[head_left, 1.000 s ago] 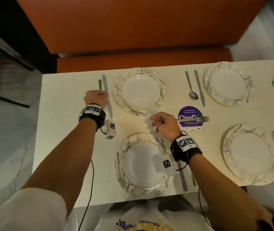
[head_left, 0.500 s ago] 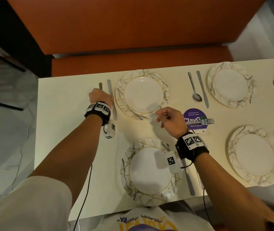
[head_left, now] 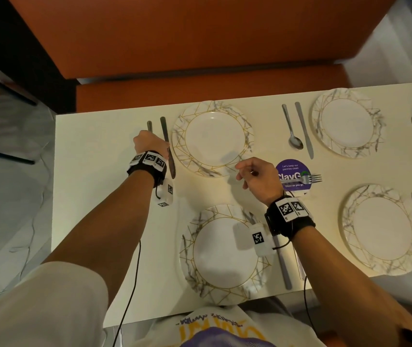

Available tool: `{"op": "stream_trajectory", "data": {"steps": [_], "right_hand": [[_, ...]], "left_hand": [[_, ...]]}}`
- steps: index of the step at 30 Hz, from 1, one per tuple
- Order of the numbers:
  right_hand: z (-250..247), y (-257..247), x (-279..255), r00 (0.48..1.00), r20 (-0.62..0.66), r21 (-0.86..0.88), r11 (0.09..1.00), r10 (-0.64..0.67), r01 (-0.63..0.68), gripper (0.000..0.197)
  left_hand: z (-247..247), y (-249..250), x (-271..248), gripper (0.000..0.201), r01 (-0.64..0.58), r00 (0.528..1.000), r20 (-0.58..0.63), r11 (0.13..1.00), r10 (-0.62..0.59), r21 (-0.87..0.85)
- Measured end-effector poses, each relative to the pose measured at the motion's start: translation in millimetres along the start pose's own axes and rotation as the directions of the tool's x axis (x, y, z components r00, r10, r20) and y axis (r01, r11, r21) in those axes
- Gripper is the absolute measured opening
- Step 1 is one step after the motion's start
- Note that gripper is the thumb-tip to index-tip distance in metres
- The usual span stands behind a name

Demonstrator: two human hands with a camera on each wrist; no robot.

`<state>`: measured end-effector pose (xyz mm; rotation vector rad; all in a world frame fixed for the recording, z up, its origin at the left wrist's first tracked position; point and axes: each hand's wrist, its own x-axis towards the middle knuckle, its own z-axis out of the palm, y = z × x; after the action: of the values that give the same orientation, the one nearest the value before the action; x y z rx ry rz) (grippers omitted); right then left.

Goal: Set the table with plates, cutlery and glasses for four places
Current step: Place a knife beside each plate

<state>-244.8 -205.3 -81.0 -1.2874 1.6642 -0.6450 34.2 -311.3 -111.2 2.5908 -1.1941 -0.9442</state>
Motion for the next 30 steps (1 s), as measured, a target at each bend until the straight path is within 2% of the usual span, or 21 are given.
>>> {"op": "stream_trajectory", "data": {"steps": [6,10,12,17,21,24,27,30], "right_hand": [[-3.1,6.1,-3.5,1.0,-0.007,0.004,1.0,-0.006,0.006,0.018],[-10.5,11.8,-6.7,1.0,-0.007,0.008,1.0,0.006,-0.006,0.019],[-16.9,14.9,-8.6,1.0,-0.015,0.013,1.0,0.005,-0.005,0.02],[-47.7,34.1,-11.5,0.997,-0.078,0.016,1.0,0.0,0.001,0.022],[-85.7,53.4,-13.8,0.988,-0.154,-0.015,1.0,0.02,-0.023,0.019],[-117.8,69.6,-12.3,0.975,-0.224,-0.186,0.981,0.014,-0.057,0.015],[-146.6,87.9,-3.0,0.97,-0.238,-0.279,0.952,0.055,-0.123,0.014],[-167.1,105.2,9.5,0.96,-0.242,-0.325,0.92,0.143,-0.219,0.031]], "left_hand": [[5.5,-4.7,9.0,0.033,0.033,0.999,0.021,0.999,-0.033,0.016],[6.9,-8.0,9.9,0.034,0.022,0.997,-0.067,0.997,-0.027,-0.067],[4.0,-2.8,-5.1,0.028,-0.029,0.993,-0.121,0.995,0.017,-0.095],[12.2,20.5,-70.9,0.019,-0.252,0.95,-0.211,0.964,0.23,-0.081],[45.2,48.8,-120.8,0.01,-0.361,0.931,-0.115,0.922,0.346,-0.141],[81.0,71.4,-156.1,0.006,-0.43,0.901,-0.022,0.883,0.434,-0.19],[117.5,92.3,-184.1,0.01,-0.482,0.862,0.062,0.85,0.504,-0.213],[153.9,108.5,-200.2,0.005,-0.522,0.823,0.143,0.831,0.55,-0.192]]}}
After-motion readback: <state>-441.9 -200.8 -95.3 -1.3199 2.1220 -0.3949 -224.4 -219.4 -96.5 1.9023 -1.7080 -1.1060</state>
